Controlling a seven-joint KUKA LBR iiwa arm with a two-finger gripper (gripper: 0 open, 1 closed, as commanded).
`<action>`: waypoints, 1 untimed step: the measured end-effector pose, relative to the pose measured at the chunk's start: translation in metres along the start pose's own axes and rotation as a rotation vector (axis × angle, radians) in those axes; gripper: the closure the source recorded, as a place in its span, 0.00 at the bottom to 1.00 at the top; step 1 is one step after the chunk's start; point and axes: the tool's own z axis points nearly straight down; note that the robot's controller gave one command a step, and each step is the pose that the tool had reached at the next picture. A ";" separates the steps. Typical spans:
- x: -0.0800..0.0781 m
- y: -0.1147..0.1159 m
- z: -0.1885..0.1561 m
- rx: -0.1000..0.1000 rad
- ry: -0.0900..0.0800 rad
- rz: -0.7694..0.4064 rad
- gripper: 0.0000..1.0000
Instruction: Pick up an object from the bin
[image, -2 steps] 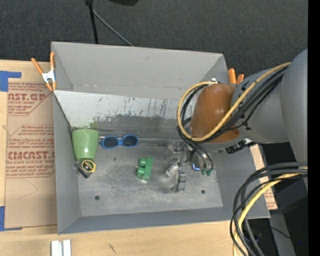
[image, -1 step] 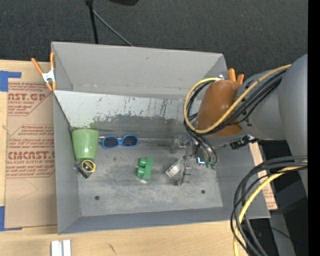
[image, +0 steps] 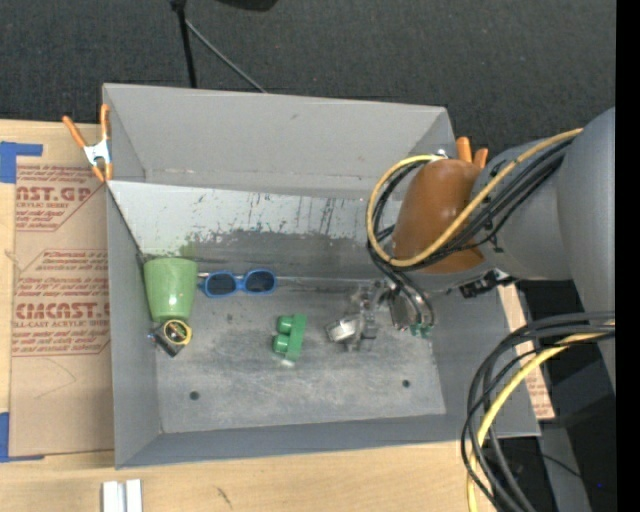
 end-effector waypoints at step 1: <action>0.010 0.020 -0.143 -0.001 -0.009 0.006 1.00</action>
Offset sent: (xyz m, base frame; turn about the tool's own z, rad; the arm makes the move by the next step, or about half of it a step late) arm -0.0119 0.0185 0.1385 0.0084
